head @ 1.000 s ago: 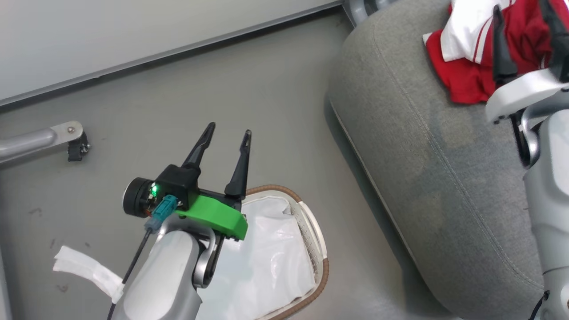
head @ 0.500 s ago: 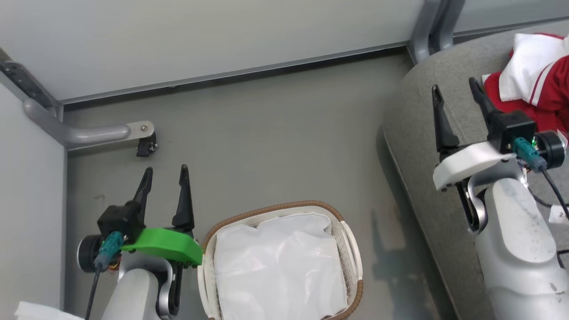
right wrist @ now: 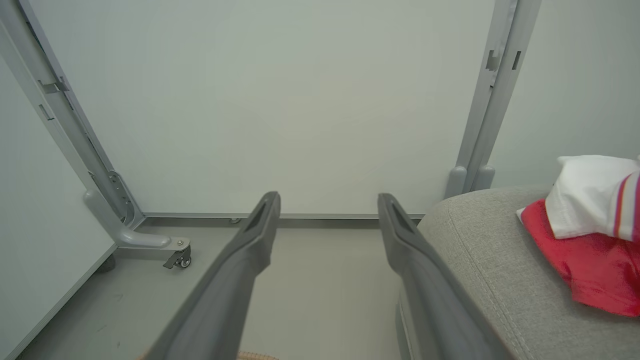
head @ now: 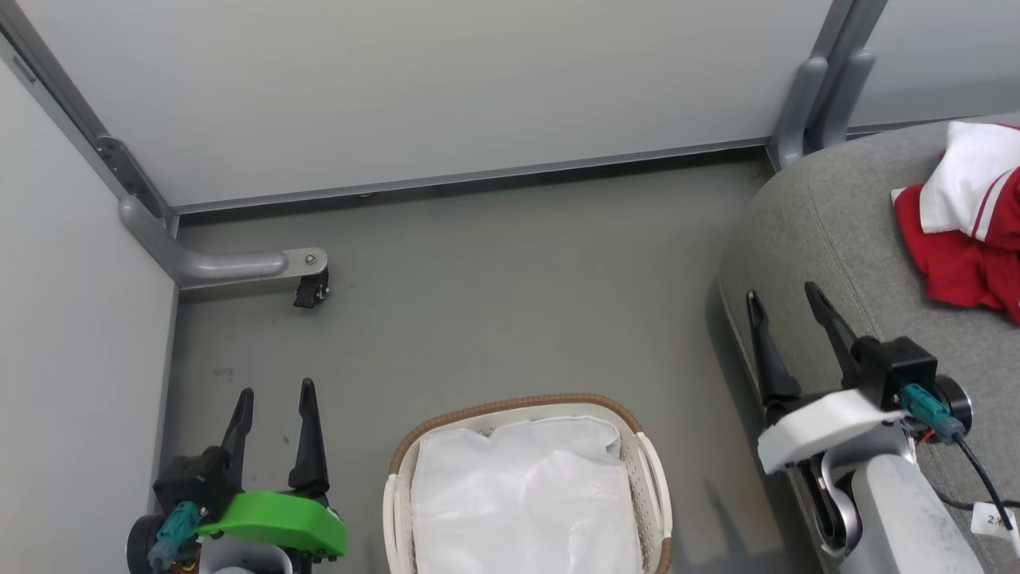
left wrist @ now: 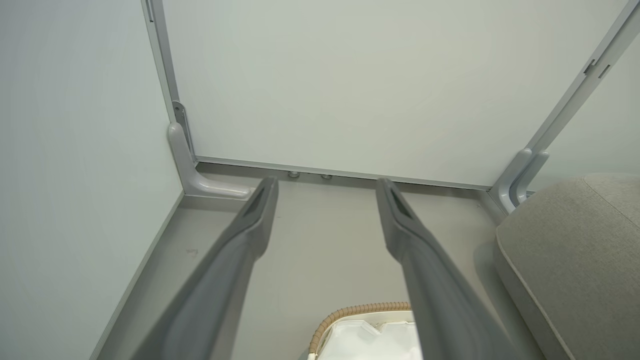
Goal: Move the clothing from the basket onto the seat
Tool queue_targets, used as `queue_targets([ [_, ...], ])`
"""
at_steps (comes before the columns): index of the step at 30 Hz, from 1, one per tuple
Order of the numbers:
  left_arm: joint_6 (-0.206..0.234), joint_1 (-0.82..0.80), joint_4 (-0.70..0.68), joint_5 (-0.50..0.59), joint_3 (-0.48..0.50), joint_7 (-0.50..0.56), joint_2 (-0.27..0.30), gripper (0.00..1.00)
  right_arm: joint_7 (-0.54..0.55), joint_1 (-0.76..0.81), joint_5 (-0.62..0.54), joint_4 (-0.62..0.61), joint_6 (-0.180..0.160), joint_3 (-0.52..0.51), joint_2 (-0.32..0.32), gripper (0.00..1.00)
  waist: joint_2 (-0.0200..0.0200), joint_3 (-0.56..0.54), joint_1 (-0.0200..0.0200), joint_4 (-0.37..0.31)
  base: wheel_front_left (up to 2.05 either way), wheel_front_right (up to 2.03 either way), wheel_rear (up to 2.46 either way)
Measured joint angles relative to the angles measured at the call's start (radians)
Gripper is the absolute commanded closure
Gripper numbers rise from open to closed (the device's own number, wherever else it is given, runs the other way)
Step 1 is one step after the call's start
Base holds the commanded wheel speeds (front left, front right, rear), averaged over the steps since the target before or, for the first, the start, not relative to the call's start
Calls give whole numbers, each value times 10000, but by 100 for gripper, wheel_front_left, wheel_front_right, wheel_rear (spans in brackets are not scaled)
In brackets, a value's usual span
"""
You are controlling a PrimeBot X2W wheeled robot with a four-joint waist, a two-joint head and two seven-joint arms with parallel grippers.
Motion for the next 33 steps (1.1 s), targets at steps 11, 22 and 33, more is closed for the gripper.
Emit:
queue_targets([
  [11,104,538,-372,-272,-372,0,-12,0,0,1441,476,-353,0,33,2,0,0,-589,0,77,0,0,0],
  [22,151,593,-336,-337,-439,0,-13,0,0,1519,430,-347,0,75,2,0,0,-741,0,46,0,0,0],
  [33,174,632,148,-453,-502,12,-25,100,42,1726,715,35,2,130,79,100,0,-869,0,68,0,0,0],
])
